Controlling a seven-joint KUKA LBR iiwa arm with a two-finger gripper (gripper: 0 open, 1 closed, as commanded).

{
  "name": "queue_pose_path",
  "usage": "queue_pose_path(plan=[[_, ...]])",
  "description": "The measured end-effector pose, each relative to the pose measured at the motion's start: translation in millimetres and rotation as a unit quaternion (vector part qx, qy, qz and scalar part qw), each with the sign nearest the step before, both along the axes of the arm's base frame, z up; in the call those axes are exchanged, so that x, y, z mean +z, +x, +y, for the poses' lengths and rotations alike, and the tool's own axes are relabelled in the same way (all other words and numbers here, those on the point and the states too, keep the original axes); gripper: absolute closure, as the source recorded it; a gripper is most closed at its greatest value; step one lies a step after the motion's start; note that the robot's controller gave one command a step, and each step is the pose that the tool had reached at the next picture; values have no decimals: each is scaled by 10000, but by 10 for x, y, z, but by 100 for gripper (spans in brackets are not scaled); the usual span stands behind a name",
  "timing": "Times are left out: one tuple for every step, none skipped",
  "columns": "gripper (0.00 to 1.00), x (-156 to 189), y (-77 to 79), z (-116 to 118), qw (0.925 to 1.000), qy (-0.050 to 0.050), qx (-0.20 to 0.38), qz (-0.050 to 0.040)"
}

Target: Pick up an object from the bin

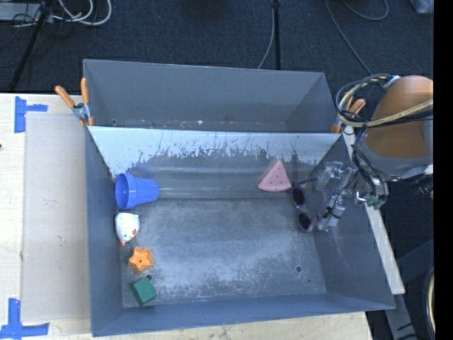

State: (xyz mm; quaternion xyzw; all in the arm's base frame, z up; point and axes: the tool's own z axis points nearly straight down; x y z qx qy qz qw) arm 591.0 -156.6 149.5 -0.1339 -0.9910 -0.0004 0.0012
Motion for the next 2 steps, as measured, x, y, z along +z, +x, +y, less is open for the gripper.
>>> queue_pose_path(plan=[[0, -205, 31, 76, 9808, 5, 1952, -4], [0, -453, -43, 28, 9794, 11, 2017, -3]])
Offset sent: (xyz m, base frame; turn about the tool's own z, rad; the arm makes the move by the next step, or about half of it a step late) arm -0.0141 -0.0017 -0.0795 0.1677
